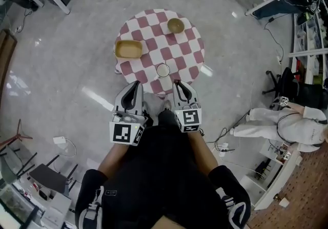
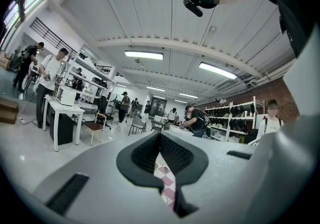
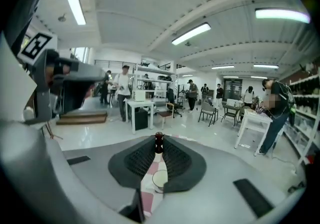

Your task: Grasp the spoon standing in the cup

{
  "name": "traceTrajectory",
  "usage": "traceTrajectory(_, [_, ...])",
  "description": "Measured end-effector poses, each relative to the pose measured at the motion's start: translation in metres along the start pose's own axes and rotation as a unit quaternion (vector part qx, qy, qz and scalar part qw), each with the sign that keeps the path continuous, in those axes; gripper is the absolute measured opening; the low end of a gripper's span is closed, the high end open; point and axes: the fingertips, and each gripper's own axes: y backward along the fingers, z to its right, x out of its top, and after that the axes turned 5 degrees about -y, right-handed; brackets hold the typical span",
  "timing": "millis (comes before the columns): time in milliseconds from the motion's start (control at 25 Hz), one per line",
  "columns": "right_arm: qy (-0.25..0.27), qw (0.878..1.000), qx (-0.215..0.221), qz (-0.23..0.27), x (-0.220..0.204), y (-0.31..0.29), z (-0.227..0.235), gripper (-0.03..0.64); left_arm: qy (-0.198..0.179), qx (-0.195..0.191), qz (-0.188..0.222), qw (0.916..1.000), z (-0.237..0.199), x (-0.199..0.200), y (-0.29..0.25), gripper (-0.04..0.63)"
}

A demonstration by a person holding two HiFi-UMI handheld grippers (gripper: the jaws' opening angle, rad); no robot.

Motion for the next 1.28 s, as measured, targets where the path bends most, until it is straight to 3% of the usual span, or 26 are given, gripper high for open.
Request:
traceTrajectory(200, [-0.061, 0.996, 0.011, 0.064, 0.044, 0.025, 0.010, 0.060, -0.005, 0.007, -0.003, 1.0000, 0.015, 0.000, 0.002, 0.009])
traceTrajectory(400, [-0.070, 0.993, 0.020, 0.098, 0.067, 0.054, 0.017, 0.060, -0.011, 0.022, -0.003, 0.9997, 0.032, 0.002, 0.006, 0.009])
traceTrajectory(840, [-0.073, 0.991, 0.051, 0.097, 0.052, 0.079, 0.026, 0.060, -0.030, 0.041, 0.003, 0.9987, 0.064, 0.003, 0.008, 0.009])
traceTrajectory(1280, [-0.072, 0.991, 0.055, 0.100, 0.051, 0.086, 0.034, 0.060, -0.034, 0.051, 0.009, 0.9981, 0.073, 0.008, 0.010, 0.009])
